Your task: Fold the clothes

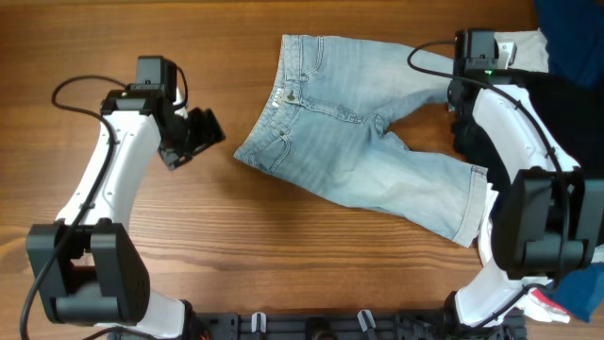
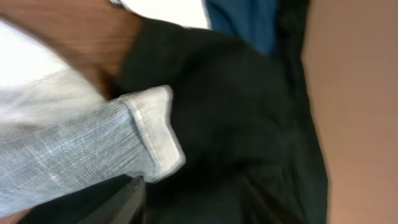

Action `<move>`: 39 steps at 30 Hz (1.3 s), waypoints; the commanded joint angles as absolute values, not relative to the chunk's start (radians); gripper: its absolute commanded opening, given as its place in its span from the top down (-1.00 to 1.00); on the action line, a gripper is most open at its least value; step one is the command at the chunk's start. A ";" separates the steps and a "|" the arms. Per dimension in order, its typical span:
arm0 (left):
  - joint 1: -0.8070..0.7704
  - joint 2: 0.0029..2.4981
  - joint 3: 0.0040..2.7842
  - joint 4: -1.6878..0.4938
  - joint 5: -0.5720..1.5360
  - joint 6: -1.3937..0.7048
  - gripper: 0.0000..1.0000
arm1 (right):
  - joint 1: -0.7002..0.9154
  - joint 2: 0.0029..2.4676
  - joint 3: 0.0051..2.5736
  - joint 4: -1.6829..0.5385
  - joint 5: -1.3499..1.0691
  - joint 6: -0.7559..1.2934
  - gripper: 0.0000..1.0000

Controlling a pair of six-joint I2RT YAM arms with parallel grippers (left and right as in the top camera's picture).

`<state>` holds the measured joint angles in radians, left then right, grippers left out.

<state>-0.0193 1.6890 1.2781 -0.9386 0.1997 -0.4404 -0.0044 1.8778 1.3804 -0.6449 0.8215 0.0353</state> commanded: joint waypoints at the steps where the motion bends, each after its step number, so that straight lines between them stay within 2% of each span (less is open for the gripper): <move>1: -0.070 1.702 1.277 -0.768 0.220 -0.384 -0.59 | 0.003 1.783 1.389 -0.696 0.890 0.257 -0.29; 4: -0.130 1.712 1.277 -0.615 0.215 -0.318 -0.56 | 0.003 1.713 1.389 -0.720 0.666 0.253 -0.33; 9: -0.167 1.786 1.277 -0.482 0.213 -0.317 -0.46 | 0.003 1.625 1.389 -0.778 0.244 0.230 -0.34; 11: -0.182 1.836 1.277 -0.415 0.258 -0.267 -0.43 | 0.004 1.610 1.389 -0.822 0.156 0.233 -0.33; 15: -0.221 1.927 1.277 -0.293 0.303 -0.207 -0.20 | 0.003 1.606 1.389 -0.907 0.130 0.239 -0.28; 22: -0.291 2.027 1.277 -0.097 0.307 -0.134 -0.35 | 0.003 1.606 1.389 -0.958 0.130 0.247 -0.24; 36: -0.313 2.127 1.277 -0.016 0.356 -0.138 -0.33 | 0.003 1.606 1.389 -0.974 0.110 0.273 -0.22; 39: -0.313 2.127 1.277 -0.002 0.414 -0.138 -0.26 | 0.003 1.606 1.389 -0.974 0.110 0.273 -0.20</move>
